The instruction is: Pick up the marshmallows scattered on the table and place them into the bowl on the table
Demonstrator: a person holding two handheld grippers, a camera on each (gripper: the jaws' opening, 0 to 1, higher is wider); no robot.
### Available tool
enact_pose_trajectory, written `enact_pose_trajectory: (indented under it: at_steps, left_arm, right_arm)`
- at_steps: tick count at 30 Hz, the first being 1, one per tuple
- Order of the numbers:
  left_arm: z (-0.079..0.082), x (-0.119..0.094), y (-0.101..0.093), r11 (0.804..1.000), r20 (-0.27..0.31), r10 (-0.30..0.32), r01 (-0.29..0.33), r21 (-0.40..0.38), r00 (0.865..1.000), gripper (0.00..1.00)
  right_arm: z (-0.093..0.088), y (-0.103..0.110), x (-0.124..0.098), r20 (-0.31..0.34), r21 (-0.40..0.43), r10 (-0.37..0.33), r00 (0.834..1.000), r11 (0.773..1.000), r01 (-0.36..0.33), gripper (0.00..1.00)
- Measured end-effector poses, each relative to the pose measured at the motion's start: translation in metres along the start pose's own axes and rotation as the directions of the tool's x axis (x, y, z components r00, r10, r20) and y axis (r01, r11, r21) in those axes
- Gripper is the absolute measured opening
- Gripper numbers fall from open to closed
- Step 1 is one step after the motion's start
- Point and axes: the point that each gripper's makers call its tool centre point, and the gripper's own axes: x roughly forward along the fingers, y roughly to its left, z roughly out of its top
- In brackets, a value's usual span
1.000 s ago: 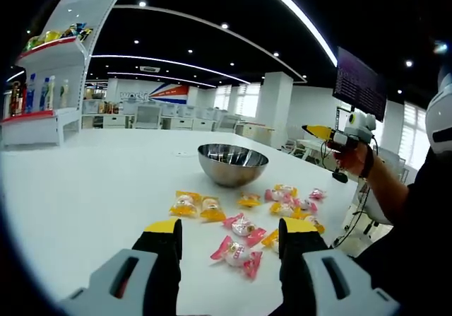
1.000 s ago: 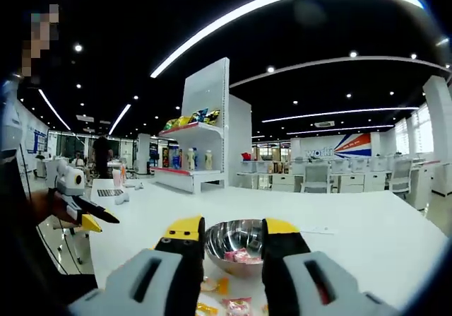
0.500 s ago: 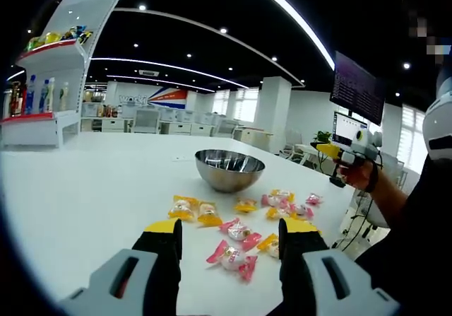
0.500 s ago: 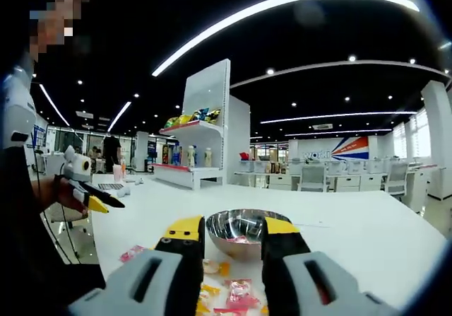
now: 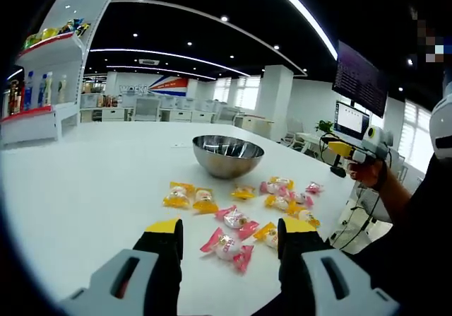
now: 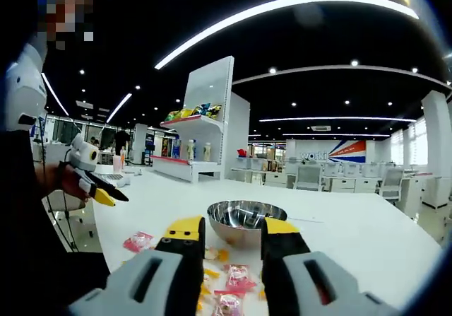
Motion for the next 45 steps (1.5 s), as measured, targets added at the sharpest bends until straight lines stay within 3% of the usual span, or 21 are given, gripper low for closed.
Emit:
enact_pose_trajectory:
  at_steps: [5,14,18,25,30,38,45]
  left_arm:
    - [-0.021,0.003,-0.004,1.0,-0.077,0.009,-0.011,-0.028,0.997,0.51]
    - [-0.045,0.013,0.0,0.995,-0.16,0.041,-0.055,-0.08,0.986,0.5]
    - [-0.053,0.021,-0.001,0.992,-0.204,0.051,-0.073,-0.1,0.978,0.49]
    - [-0.063,0.039,-0.018,0.993,-0.248,0.01,-0.039,-0.111,0.969,0.49]
    - [-0.067,0.049,-0.018,0.992,-0.263,0.008,-0.04,-0.117,0.965,0.49]
    - [-0.069,0.066,-0.023,0.996,-0.283,-0.001,-0.026,-0.089,0.959,0.49]
    - [-0.074,0.074,-0.021,0.999,-0.304,0.041,-0.043,0.002,0.952,0.46]
  right_arm:
    - [0.0,-0.002,0.001,0.01,0.013,-0.001,1.0,1.0,0.0,0.32]
    - [-0.008,-0.004,0.002,0.004,0.027,0.004,1.0,1.0,-0.004,0.32]
    - [-0.008,-0.008,-0.003,0.001,0.019,-0.003,1.0,1.0,0.003,0.32]
    - [-0.012,-0.012,-0.007,-0.004,0.017,-0.015,1.0,1.0,0.015,0.31]
    - [-0.015,-0.01,-0.008,-0.009,0.015,-0.007,1.0,1.0,0.007,0.31]
    - [-0.014,-0.018,-0.012,-0.007,0.021,-0.027,1.0,0.999,0.027,0.31]
    - [-0.013,-0.023,-0.015,-0.001,0.037,-0.04,0.999,0.999,0.04,0.3]
